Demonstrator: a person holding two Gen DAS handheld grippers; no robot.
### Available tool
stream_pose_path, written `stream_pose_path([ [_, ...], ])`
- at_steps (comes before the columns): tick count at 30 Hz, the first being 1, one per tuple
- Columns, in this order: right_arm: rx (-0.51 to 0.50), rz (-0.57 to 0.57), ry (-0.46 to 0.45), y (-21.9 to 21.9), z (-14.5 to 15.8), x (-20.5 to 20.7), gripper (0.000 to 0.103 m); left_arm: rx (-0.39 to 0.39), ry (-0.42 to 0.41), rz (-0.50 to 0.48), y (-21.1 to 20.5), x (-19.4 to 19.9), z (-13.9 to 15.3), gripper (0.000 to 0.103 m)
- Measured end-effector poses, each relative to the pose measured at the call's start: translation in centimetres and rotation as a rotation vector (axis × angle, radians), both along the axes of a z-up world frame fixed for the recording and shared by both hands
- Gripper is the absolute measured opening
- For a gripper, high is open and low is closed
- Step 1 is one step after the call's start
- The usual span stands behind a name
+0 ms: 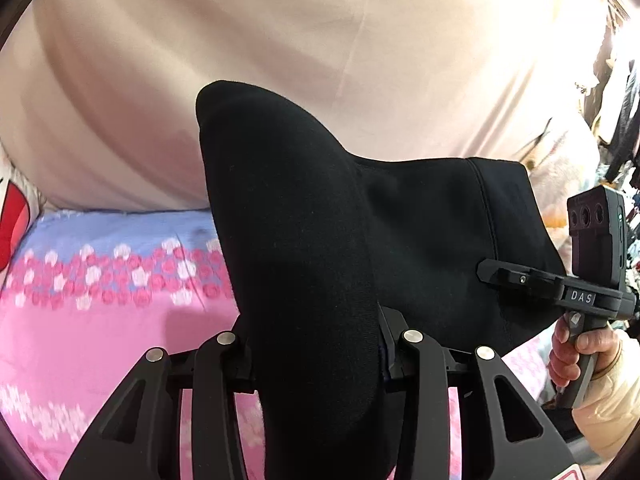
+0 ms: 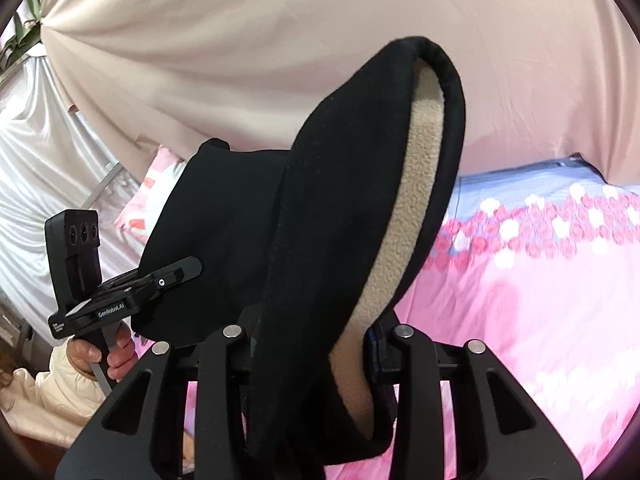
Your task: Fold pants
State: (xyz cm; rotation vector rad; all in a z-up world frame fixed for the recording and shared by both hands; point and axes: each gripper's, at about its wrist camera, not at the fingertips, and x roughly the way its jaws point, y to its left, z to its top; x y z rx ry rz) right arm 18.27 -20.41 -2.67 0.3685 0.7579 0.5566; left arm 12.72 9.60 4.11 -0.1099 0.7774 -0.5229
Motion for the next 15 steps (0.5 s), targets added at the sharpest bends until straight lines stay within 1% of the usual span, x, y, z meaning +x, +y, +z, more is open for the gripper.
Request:
stream_pose_path([
  [4,0.014,-0.010,0.030,-0.4,-2.6,4.0,0.034,0.026,0.004,0.003,-0.5,3.3,-2.6,0.037],
  [7,0.027,-0.011,0.067,-1.1,-5.6,6.8,0.034,0.024,0.031,0.013,-0.4,6.2,-5.6,0.037],
  [8,0.033,-0.020,0.091,-1.2,-7.0,8.1,0.034,0.028,0.044,0.014,-0.4,7.0,-6.6,0.037],
  [11,0.037,-0.025,0.152,-1.3,-10.9,10.7,0.034,0.017,0.103,0.016,-0.3,9.6,-10.7,0.037],
  [13,0.037,-0.030,0.199,-0.9,-13.7,12.5,0.034,0.012,0.164,0.028,-0.2,11.2,-13.8,0.037],
  [15,0.022,-0.026,0.261,-0.9,-17.2,13.6,0.034,0.025,0.207,0.035,-0.2,12.2,-16.9,0.037],
])
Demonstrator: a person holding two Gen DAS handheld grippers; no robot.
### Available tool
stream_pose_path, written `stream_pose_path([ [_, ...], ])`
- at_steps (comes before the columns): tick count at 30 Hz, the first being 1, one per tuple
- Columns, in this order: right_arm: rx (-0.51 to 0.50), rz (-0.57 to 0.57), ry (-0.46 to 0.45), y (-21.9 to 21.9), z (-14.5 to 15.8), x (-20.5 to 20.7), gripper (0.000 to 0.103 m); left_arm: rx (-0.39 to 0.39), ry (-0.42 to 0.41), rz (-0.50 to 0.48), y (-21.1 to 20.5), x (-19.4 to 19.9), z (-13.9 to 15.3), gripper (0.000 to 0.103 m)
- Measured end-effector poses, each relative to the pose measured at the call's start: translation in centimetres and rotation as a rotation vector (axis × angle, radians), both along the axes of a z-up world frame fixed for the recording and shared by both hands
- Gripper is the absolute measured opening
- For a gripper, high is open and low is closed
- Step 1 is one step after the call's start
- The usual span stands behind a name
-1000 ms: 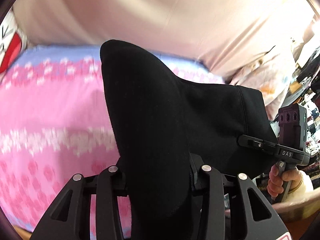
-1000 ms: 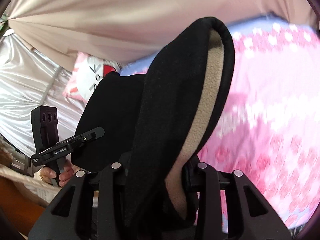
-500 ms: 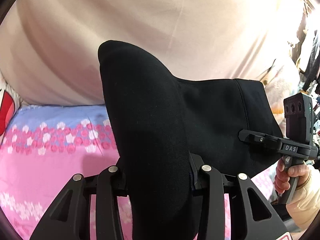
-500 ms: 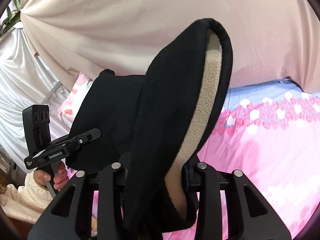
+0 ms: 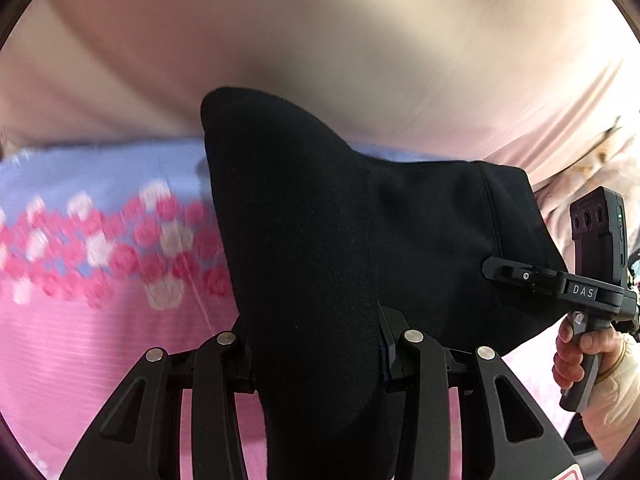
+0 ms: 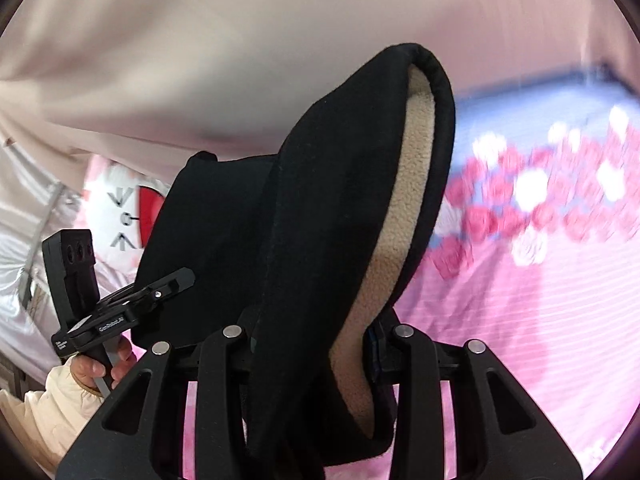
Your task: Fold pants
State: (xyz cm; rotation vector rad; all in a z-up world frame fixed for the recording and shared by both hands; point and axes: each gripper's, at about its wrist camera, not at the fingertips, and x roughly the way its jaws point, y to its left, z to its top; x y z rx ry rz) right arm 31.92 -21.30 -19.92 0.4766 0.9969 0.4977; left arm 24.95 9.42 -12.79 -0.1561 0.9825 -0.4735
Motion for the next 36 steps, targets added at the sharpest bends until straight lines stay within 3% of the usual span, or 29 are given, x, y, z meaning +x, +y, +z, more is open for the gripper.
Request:
stream_pose_path([
  [3,-0.017,-0.011,0.046,-0.1,-3.4,0.7,0.036,0.037,0.037,0.012,0.1,0.8,-3.5,0.040],
  [4,0.006,-0.018,0.051,-0.6,-4.2,0.7,0.043,0.031,0.030,0.012,0.3,0.8,-4.1,0.041],
  [5,0.020,-0.032,0.058,-1.3,-4.8,0.6,0.056,0.025,0.021,0.011,0.5,0.8,-4.4,0.045],
  [8,0.080,-0.059,0.065,-3.3,-5.3,-0.1,0.062,0.069,0.012,0.034,0.9,0.5,-5.2,0.065],
  [13,0.015,-0.320,0.092,-10.6,-2.8,-4.1,0.071,0.126,-0.057,0.156,4.2,-1.3,-2.5,0.069],
  [14,-0.031,-0.397,0.105,-12.4,-1.4,-5.8,0.067,0.171,-0.078,0.201,5.2,-1.8,-1.5,0.067],
  [15,-0.059,-0.411,0.070,-13.1,0.4,-7.2,0.057,0.263,-0.116,0.283,6.5,-2.4,0.4,0.064],
  [16,-0.096,-0.413,0.036,-13.3,2.1,-8.1,0.040,0.309,-0.134,0.323,7.2,-2.6,1.7,0.061],
  [17,-0.170,-0.389,-0.028,-12.4,4.9,-9.1,0.030,0.346,-0.155,0.346,7.7,-3.2,4.1,0.061],
  [19,-0.280,-0.254,-0.165,-7.9,9.5,-9.4,0.016,0.312,-0.236,0.342,6.6,-3.9,7.7,0.061],
  [20,-0.302,-0.193,-0.191,-5.0,10.3,-8.7,0.016,0.297,-0.276,0.319,5.2,-4.1,9.1,0.065],
  [21,-0.308,-0.132,-0.200,-3.0,10.5,-8.0,0.016,0.312,-0.302,0.279,2.7,-3.7,10.0,0.075],
  [23,-0.318,-0.018,-0.183,2.7,9.0,-5.1,0.016,0.368,-0.302,0.242,-1.4,-1.8,9.2,0.086],
  [25,-0.365,0.049,-0.172,5.9,6.6,-2.8,0.016,0.463,-0.234,0.220,-4.9,0.9,5.7,0.084],
  [27,-0.379,0.077,-0.131,8.5,4.1,-0.5,0.016,0.488,-0.112,0.224,-5.9,2.9,1.9,0.058],
  [29,-0.398,0.070,-0.104,8.9,2.2,1.1,0.016,0.490,-0.033,0.238,-5.5,4.3,-0.4,0.053],
  [31,-0.419,0.038,-0.077,8.4,1.0,2.3,0.014,0.506,-0.014,0.244,-4.8,4.2,-2.2,0.056],
  [34,-0.396,-0.036,-0.047,4.8,-0.3,3.2,0.000,0.548,-0.048,0.205,-4.5,3.9,-3.4,0.066],
  [36,-0.304,-0.066,-0.023,1.6,-0.8,3.4,0.000,0.559,-0.078,0.194,-4.3,4.2,-3.5,0.083],
])
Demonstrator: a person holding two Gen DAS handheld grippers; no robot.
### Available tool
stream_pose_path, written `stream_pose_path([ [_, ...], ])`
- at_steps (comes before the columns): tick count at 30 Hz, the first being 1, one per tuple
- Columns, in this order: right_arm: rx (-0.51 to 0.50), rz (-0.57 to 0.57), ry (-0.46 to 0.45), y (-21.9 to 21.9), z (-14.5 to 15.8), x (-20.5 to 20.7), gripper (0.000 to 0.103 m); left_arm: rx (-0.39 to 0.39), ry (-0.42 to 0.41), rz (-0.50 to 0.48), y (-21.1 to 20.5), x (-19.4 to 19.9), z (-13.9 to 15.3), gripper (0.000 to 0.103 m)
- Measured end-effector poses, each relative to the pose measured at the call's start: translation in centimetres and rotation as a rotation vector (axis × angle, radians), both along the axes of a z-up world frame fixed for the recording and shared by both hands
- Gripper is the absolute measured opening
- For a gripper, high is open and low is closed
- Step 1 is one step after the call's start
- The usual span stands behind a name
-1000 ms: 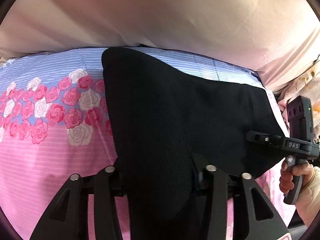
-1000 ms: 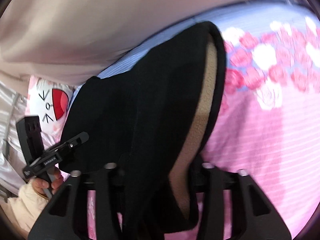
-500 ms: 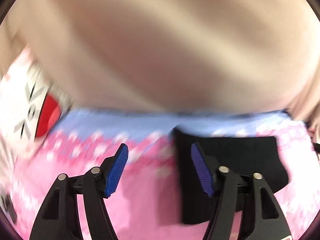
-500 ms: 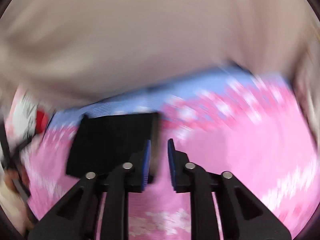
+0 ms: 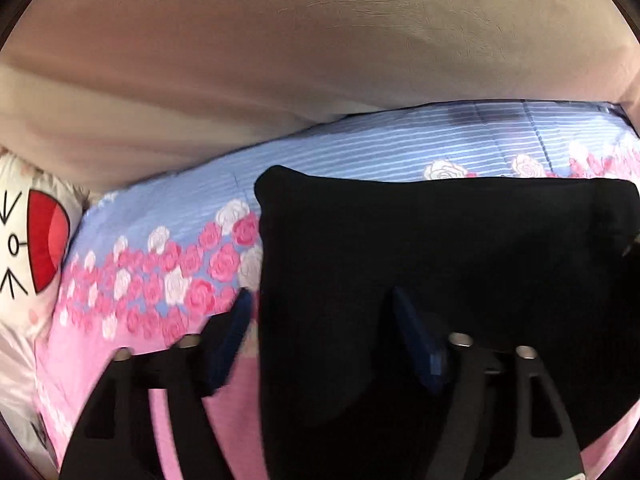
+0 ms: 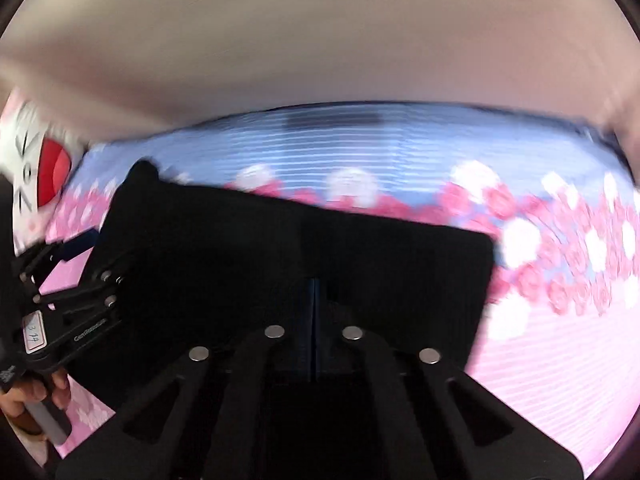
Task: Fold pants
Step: 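Open both grippers and release the folded pants onto the bed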
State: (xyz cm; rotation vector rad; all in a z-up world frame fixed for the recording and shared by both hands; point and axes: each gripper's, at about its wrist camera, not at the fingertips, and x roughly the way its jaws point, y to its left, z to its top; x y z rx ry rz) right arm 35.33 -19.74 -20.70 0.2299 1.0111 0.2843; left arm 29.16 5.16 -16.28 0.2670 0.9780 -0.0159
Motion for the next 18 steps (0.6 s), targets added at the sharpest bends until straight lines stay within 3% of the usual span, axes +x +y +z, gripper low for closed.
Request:
stream_pose_path([
  [2,-0.013,-0.040,-0.005,-1.4,0.5,-0.7,0.000,-0.043,0.015,0.009,1.0,0.5,-0.1,0.090],
  [4,-0.091,-0.111,-0.027,-1.7,1.9,-1.8,0.002,-0.088,0.038,0.030,1.8,0.9,0.6,0.086],
  [7,-0.032,-0.022,-0.077,0.0,4.3,-5.6,0.002,-0.117,0.012,0.032,2.3,-0.8,2.9,0.081],
  [9,-0.082,0.066,-0.070,2.7,3.6,-7.0,0.002,-0.101,0.009,0.022,1.8,-2.2,3.1,0.081],
  [11,-0.194,0.088,-0.042,4.0,1.7,-7.3,0.002,-0.067,0.027,0.016,1.3,-2.7,2.2,0.081],
  [13,-0.155,0.046,0.000,2.9,0.5,-7.3,0.000,-0.060,0.061,0.028,1.3,-2.8,0.9,0.081],
  [15,-0.085,-0.010,-0.018,1.7,1.9,-8.3,0.002,-0.081,0.053,0.038,1.5,-3.1,1.5,0.080],
  [18,-0.114,-0.015,-0.027,1.6,1.7,-9.1,0.002,-0.081,0.042,0.034,1.2,-3.5,2.6,0.080],
])
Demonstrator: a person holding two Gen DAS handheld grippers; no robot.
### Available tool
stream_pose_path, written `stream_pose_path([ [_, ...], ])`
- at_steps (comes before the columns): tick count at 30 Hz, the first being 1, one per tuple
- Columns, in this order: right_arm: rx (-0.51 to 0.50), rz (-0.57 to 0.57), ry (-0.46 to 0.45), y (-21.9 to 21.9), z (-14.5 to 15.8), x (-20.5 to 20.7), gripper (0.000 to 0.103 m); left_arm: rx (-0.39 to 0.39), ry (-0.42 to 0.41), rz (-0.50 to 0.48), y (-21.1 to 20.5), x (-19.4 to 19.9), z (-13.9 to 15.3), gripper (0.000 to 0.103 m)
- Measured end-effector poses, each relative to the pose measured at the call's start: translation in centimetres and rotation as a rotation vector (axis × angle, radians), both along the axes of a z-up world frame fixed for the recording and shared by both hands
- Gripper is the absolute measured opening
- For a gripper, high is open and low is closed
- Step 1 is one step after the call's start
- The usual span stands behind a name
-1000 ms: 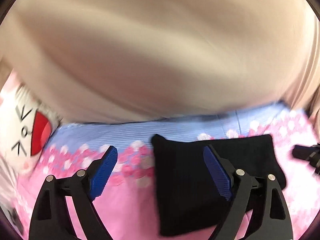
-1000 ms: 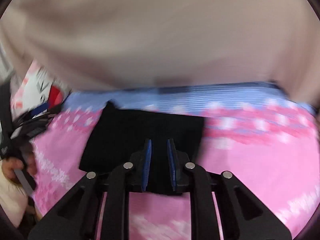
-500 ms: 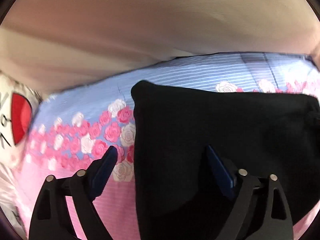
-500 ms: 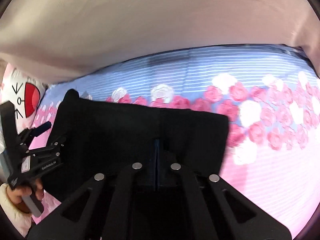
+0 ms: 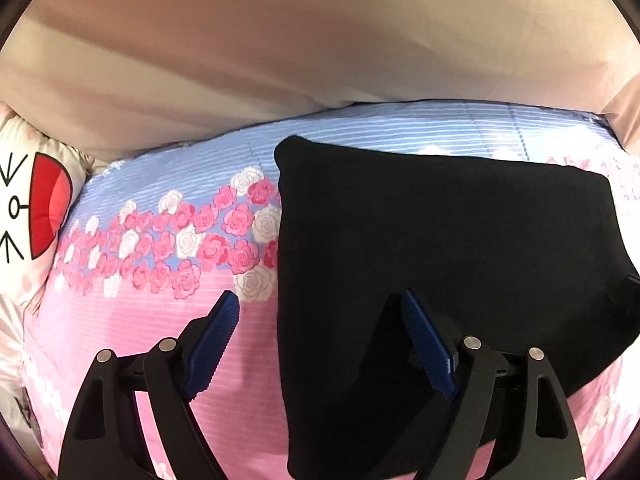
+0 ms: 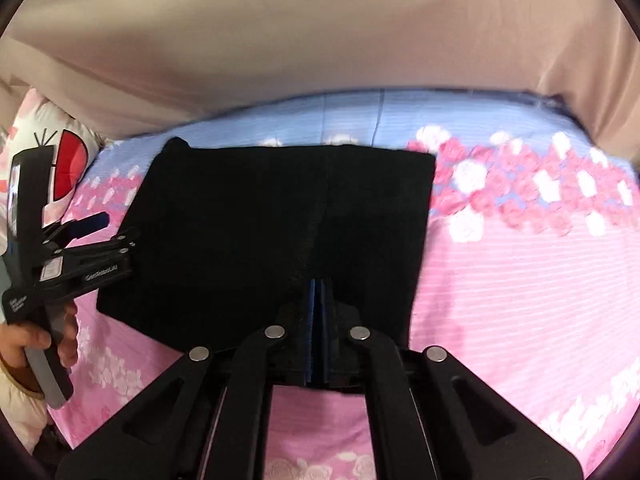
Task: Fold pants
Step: 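Open both grippers and release the folded pants onto the bed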
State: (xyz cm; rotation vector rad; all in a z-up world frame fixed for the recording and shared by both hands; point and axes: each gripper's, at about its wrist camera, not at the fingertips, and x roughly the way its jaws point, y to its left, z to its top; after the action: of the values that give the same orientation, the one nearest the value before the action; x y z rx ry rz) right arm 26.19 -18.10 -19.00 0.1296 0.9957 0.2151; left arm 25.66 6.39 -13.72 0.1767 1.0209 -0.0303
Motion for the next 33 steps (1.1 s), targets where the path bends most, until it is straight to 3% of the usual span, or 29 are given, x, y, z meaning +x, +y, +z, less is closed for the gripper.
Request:
stream_pose_path([
  [2,-0.030,0.000,0.059,0.3,-2.0,0.4,0.000,0.004,0.007,0.000,-0.4,0.0,0.1,0.080],
  [7,0.004,-0.034,0.000,0.1,0.2,-0.9,0.003,-0.003,0.013,0.008,-1.0,-0.9,0.6,0.080],
  [11,-0.010,-0.045,0.060,0.8,-2.3,-0.1,0.001,-0.010,0.010,0.017,-1.2,-1.4,1.1,0.080],
  [20,0.121,-0.134,-0.040,-0.7,4.1,-5.0,0.008,-0.053,-0.046,0.059,-0.1,-5.3,6.0,0.081],
  [25,0.090,-0.164,-0.083,-0.1,7.1,-7.9,0.011,-0.047,-0.093,0.079,0.2,-8.6,9.1,0.089],
  [27,0.082,-0.175,-0.099,0.1,8.2,-8.8,0.025,-0.038,-0.108,0.075,0.1,-10.0,10.2,0.089],
  [29,0.058,-0.190,-0.146,0.3,9.5,-9.9,0.077,-0.048,-0.119,0.063,0.0,-11.0,10.8,0.089],
  [33,-0.038,-0.160,-0.226,1.6,10.8,-10.3,0.078,-0.053,-0.115,0.050,-0.2,-11.7,11.0,0.089],
])
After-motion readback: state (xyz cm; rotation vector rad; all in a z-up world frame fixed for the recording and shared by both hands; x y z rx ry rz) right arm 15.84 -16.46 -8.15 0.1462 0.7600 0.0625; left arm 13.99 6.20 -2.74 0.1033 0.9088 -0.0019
